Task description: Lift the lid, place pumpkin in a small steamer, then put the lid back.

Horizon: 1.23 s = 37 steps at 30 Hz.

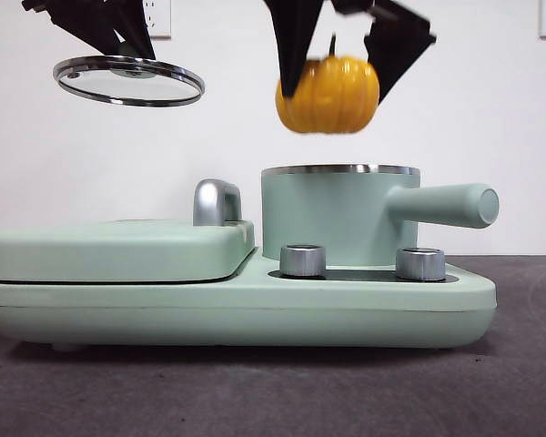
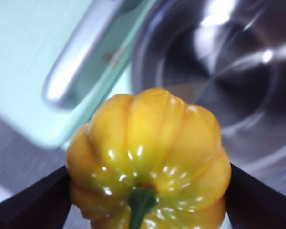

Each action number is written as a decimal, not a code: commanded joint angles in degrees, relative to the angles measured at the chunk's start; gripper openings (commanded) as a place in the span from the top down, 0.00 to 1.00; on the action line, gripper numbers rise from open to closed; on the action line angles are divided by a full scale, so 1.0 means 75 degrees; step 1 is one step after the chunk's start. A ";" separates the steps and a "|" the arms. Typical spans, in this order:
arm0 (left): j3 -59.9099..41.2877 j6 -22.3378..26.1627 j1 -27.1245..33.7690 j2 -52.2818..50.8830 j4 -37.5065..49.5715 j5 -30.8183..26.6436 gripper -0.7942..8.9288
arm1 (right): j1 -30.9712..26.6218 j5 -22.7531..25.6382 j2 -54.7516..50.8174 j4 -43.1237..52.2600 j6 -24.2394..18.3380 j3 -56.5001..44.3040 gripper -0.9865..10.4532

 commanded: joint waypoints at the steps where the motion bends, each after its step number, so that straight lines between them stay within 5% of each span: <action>1: 0.0233 0.0047 -0.0020 -0.0041 0.0146 0.0009 0.90 | -0.0245 0.0012 0.0568 0.0026 -0.0297 0.0641 0.61; 18: 0.0233 0.0047 -0.0020 -0.0041 0.0143 0.0009 0.90 | -0.0930 0.0020 0.2649 -0.0003 -0.0562 0.1682 0.61; 37: 0.0233 0.0047 -0.0020 -0.0041 0.0143 0.0009 0.90 | -0.0871 0.0411 0.3034 -0.0239 -0.0533 0.1673 0.61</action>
